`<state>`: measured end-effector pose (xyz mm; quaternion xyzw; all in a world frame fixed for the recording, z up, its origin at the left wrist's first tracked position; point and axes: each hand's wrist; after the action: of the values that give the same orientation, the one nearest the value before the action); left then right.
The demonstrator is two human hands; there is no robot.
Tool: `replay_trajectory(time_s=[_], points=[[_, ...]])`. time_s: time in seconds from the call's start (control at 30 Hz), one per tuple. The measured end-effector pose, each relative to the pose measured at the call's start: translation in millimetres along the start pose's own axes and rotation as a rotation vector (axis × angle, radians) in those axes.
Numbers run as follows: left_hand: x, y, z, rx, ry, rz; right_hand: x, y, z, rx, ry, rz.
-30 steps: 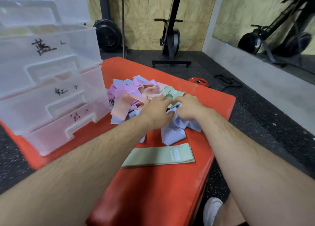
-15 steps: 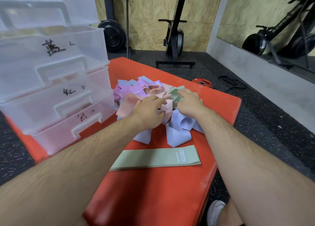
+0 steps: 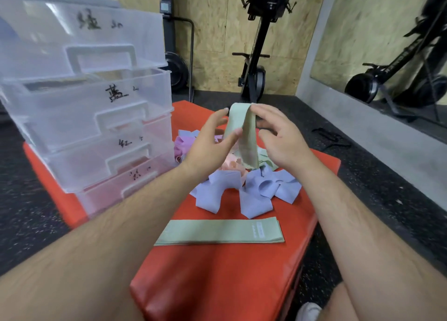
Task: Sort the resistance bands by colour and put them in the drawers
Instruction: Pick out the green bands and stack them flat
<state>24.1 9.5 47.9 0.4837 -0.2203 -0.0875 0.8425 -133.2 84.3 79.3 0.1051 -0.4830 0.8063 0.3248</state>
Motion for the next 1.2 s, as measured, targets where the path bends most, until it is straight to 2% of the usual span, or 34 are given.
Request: replay_trajectory(time_s=[0.1,0.23,0.37,0.57,0.67,0.77,1.0,1.13,1.2], points=[[4,6,-8,0.038,-0.014,-0.105,-1,-2,-5,-0.027,-0.016,0.031],[12,20,-10,0.11,0.036,-0.163,-2,-5,-3,-0.069,0.044,0.005],[19,19,-17,0.188,-0.073,-0.282,-7,-3,-1,-0.101,0.091,-0.015],[29,13,-14,0.3,-0.124,-0.497,-13,13,-3,-0.231,0.014,-0.118],[31,7,-10,0.298,-0.09,-0.554,-17,11,-6,-0.187,-0.04,-0.167],[30,2,-10,0.315,-0.068,-0.516,-24,4,-8,-0.074,-0.114,-0.155],[33,0,-12,0.315,-0.124,-0.466,-37,7,-8,-0.044,-0.135,-0.135],[31,9,-19,0.3,-0.082,0.043,-38,6,-5,-0.13,-0.106,0.039],[31,15,-20,0.304,0.014,0.126,-37,9,-5,-0.147,-0.118,0.026]])
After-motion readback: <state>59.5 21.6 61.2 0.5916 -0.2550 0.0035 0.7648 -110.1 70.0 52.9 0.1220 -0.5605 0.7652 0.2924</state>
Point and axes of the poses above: each hand's wrist, its own z-axis towards the middle knuckle, its own x-axis out of the back of the hand, y = z × x, and after that the axes turned 3 degrees about -y, right-handed
